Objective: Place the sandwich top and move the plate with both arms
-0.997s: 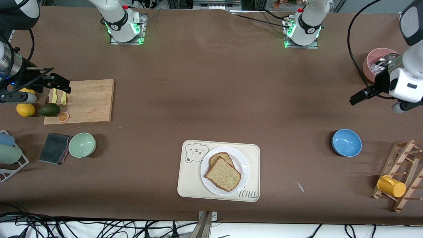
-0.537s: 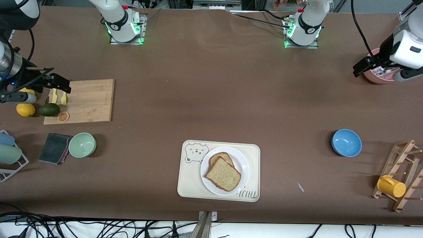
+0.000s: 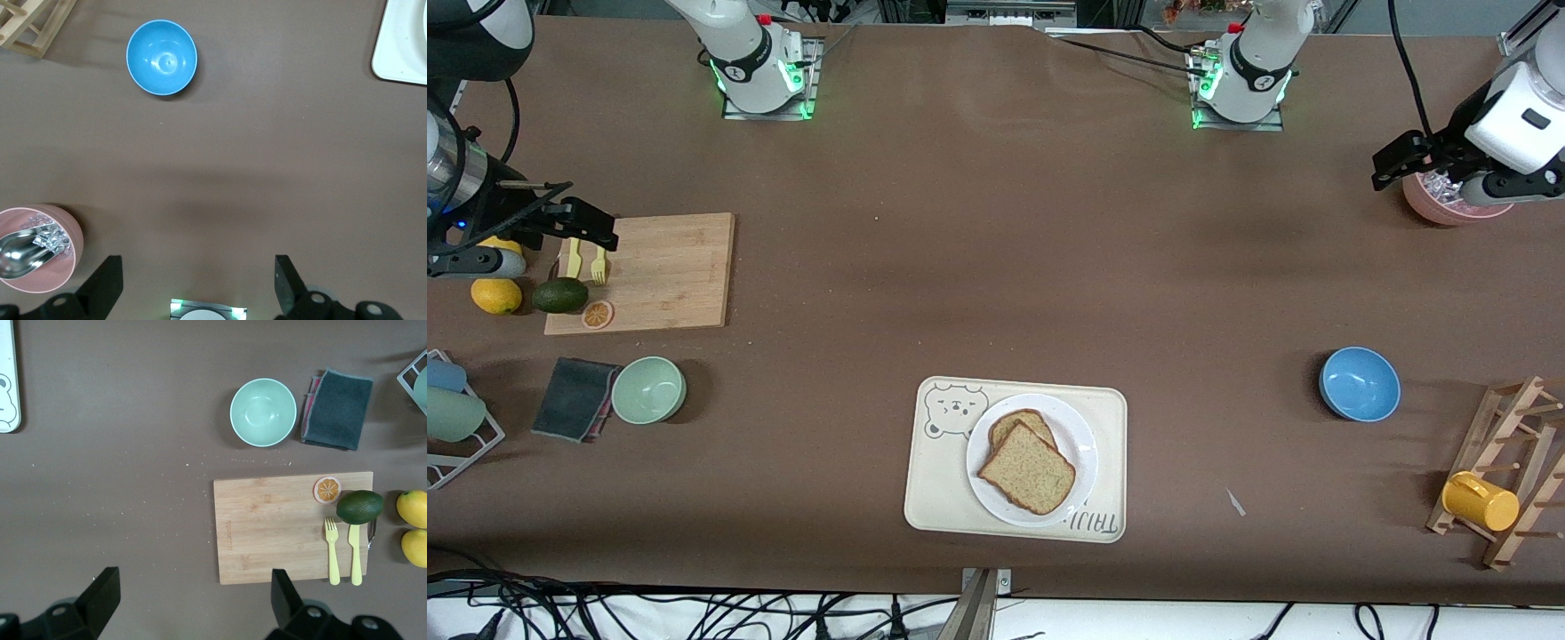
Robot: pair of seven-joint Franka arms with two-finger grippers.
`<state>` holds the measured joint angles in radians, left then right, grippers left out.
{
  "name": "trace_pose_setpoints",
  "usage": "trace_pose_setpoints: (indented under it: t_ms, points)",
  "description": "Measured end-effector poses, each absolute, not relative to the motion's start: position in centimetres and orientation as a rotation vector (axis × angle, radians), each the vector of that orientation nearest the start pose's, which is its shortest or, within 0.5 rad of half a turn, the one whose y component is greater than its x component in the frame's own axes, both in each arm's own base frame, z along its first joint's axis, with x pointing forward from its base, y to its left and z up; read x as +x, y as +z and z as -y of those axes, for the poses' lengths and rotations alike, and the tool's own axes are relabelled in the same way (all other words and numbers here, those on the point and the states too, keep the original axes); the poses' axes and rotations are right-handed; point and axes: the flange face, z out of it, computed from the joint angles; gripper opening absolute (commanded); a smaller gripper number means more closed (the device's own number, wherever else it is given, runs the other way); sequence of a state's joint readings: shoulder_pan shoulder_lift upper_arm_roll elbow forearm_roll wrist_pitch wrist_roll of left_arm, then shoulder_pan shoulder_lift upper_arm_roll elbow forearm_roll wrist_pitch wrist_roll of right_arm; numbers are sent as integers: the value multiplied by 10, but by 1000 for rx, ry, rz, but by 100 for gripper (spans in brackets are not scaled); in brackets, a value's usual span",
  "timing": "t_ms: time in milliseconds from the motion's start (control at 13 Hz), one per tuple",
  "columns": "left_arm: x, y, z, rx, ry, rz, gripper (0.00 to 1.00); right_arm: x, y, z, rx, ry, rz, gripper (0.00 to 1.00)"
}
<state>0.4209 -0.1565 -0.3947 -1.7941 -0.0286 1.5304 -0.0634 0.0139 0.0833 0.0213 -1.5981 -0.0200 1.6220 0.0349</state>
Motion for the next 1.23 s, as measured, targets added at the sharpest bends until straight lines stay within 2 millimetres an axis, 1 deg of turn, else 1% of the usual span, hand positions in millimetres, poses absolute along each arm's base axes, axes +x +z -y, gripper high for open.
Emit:
trace_pose_setpoints:
  t_ms: [153, 460, 844, 920, 1074, 1151, 1227]
  points:
    - [503, 590, 0, -3106, 190, 158, 100, 580, 569, -18, -3160, 93, 3, 100]
    - [504, 591, 3, -3108, 186, 149, 100, 580, 569, -18, -3160, 93, 3, 100]
    - [510, 583, 0, -3114, 209, 150, 100, 580, 569, -18, -3160, 93, 3, 100]
    - [510, 583, 4, -3116, 209, 133, 100, 580, 569, -18, -3160, 93, 3, 100]
    - [510, 582, 21, -3134, 215, 71, 100, 580, 569, -18, -3160, 93, 3, 100]
    - [513, 582, 16, -3145, 216, 76, 100, 580, 569, -18, -3160, 93, 2, 100]
    - [520, 582, 3, -3154, 214, 101, 100, 580, 569, -18, -3160, 93, 2, 100]
